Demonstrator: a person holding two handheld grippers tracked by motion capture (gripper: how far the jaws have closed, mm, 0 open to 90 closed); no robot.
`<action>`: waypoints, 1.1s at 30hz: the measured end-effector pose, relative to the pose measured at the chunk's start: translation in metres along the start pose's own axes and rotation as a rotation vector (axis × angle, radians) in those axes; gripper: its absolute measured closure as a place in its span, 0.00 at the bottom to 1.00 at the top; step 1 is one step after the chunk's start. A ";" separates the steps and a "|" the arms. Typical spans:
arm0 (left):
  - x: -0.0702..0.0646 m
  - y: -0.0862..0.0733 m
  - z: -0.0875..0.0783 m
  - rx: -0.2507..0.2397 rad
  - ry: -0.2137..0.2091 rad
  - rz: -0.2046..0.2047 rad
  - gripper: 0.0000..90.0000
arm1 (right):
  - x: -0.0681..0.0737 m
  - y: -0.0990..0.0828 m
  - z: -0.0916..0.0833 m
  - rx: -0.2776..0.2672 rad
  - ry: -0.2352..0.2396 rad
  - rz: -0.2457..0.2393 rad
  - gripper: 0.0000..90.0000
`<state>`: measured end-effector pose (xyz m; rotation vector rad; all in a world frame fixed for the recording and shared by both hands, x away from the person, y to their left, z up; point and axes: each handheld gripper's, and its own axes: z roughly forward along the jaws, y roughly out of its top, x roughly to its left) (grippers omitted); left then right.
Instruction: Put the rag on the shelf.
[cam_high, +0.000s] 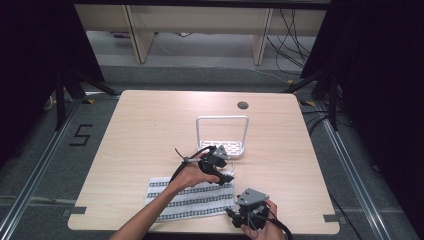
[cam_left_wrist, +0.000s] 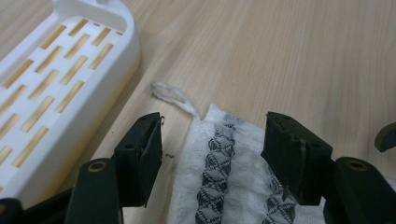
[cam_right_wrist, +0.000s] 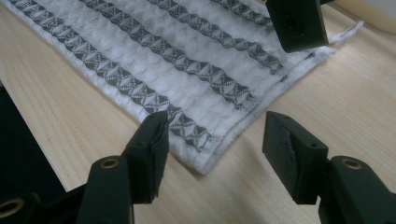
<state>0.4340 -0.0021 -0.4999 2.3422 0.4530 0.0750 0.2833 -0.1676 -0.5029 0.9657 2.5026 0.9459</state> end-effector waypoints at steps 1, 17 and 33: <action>0.000 0.000 0.000 0.000 0.000 0.000 0.43 | 0.000 0.000 0.000 0.000 0.000 0.000 0.47; 0.000 0.002 0.006 0.031 -0.014 0.060 0.71 | -0.001 0.000 0.007 0.009 0.034 0.006 0.62; -0.001 -0.004 0.001 0.003 -0.020 -0.018 0.96 | -0.007 -0.004 0.006 -0.019 0.052 0.059 0.96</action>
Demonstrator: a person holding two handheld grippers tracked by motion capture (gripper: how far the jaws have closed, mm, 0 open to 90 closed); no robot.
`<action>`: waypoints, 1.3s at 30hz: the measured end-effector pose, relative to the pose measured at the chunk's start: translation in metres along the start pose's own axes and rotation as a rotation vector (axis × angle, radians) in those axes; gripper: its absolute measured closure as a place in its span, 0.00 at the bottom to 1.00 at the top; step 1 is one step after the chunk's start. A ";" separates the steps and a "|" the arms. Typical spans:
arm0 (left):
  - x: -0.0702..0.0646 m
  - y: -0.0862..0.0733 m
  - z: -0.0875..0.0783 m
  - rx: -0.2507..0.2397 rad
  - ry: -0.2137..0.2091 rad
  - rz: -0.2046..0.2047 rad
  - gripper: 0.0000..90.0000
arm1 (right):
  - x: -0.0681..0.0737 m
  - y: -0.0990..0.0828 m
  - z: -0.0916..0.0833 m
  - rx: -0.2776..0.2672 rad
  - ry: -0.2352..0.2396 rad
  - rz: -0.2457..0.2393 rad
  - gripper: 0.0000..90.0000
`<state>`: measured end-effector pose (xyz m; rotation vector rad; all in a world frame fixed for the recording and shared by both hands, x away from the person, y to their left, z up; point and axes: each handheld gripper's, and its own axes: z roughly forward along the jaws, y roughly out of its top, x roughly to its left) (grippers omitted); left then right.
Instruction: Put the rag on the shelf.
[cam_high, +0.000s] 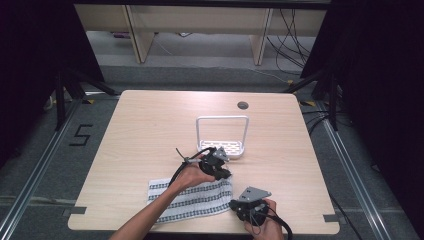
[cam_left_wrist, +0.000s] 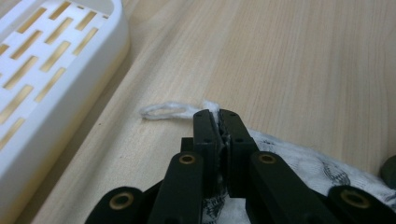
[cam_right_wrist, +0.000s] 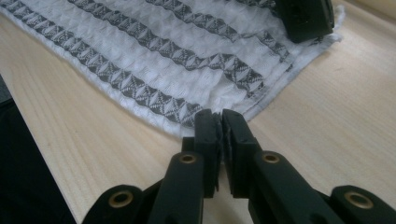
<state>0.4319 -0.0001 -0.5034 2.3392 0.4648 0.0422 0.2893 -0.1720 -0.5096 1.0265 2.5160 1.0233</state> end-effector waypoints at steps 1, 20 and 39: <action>0.001 0.002 -0.007 0.000 0.010 0.010 0.96 | -0.001 0.001 -0.001 -0.026 -0.006 -0.012 0.97; -0.003 0.021 -0.100 -0.177 0.105 -0.074 0.96 | -0.008 0.045 -0.044 -0.253 -0.015 -0.046 0.97; -0.021 0.043 -0.207 -0.423 0.159 -0.168 0.96 | -0.028 0.137 -0.115 -0.494 -0.097 -0.096 0.98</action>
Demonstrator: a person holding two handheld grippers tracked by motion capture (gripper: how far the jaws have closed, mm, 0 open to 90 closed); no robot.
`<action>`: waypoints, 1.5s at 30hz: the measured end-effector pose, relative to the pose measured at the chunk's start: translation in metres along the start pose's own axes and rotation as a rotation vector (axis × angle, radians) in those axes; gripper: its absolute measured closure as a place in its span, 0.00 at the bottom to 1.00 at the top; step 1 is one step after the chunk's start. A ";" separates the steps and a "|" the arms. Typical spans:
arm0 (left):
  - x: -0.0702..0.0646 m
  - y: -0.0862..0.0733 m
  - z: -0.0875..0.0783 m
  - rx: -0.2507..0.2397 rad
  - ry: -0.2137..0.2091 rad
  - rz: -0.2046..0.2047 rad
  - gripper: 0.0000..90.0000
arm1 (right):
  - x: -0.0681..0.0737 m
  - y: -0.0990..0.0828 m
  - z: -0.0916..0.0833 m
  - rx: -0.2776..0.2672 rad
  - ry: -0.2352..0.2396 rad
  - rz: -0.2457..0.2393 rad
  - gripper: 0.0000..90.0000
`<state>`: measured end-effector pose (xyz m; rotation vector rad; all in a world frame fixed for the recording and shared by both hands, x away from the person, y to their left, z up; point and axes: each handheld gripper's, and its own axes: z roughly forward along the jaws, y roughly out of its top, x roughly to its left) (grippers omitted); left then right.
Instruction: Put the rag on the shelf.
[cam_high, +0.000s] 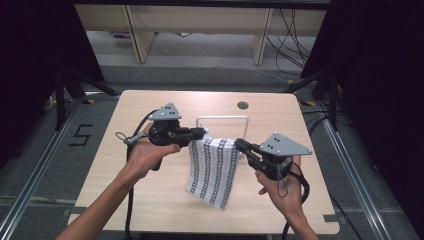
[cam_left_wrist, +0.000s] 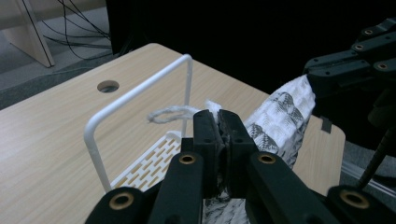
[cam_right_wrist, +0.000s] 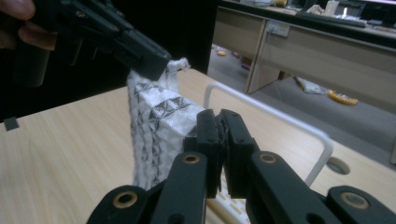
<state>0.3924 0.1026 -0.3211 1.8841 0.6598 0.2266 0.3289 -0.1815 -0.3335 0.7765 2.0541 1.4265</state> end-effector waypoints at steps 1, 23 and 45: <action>-0.001 0.002 -0.001 -0.007 0.002 0.000 0.96 | 0.000 0.000 0.000 0.000 0.000 0.000 0.98; 0.012 0.054 0.005 -0.077 0.078 -0.008 0.96 | -0.041 0.049 0.012 -0.048 -0.054 0.027 0.97; 0.040 0.087 0.028 -0.158 0.144 -0.061 0.95 | -0.078 0.075 0.034 -0.088 -0.098 0.083 0.97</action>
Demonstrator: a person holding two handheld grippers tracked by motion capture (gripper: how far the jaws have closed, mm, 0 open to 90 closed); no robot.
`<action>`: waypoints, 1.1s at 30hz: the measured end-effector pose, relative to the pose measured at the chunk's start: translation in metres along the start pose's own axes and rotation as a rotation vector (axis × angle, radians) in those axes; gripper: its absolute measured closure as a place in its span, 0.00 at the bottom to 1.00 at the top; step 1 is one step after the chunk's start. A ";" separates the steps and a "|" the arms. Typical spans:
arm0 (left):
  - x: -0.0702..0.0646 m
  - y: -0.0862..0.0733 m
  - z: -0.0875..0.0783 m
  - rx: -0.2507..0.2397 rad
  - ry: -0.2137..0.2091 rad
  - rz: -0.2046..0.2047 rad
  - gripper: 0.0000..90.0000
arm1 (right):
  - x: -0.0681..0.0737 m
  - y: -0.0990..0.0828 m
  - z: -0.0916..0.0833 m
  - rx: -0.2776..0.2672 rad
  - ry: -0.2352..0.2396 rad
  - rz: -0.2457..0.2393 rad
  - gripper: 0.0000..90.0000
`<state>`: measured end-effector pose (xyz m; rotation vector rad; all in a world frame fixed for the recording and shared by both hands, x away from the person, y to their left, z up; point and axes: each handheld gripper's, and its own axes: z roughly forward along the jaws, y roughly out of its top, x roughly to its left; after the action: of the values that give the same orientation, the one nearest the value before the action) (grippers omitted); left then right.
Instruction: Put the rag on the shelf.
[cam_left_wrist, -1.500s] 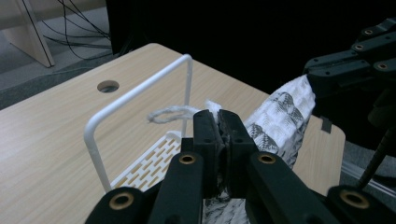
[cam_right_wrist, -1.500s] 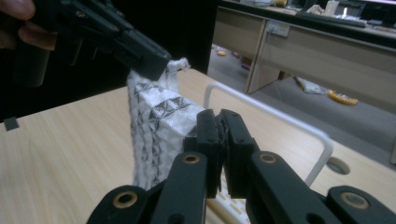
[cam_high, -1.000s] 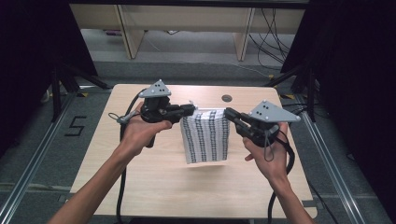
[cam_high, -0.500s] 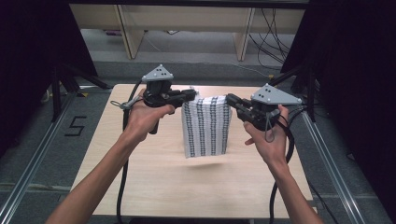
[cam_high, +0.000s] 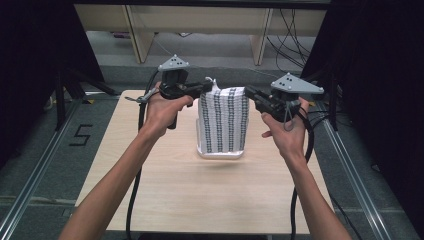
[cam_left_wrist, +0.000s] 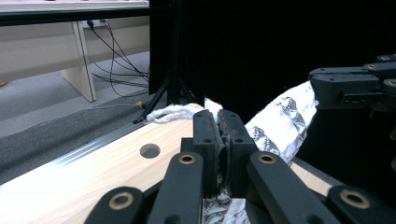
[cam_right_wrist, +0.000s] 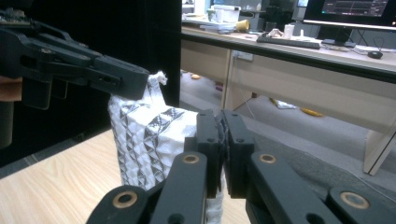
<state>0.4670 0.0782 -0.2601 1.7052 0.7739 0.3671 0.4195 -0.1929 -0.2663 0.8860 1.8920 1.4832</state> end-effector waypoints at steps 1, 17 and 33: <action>0.001 0.001 0.001 -0.003 0.000 -0.006 0.95 | -0.002 0.001 0.002 -0.005 0.001 0.000 0.97; 0.026 0.011 0.034 -0.038 0.096 -0.055 0.95 | -0.031 0.009 0.046 0.032 -0.046 0.073 0.97; 0.052 -0.007 0.061 -0.005 0.129 -0.114 0.94 | -0.055 -0.010 0.088 0.073 -0.071 0.115 0.97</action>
<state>0.5404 0.0683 -0.2921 1.6366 0.9592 0.4028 0.5195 -0.1851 -0.2930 1.0838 1.8818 1.4365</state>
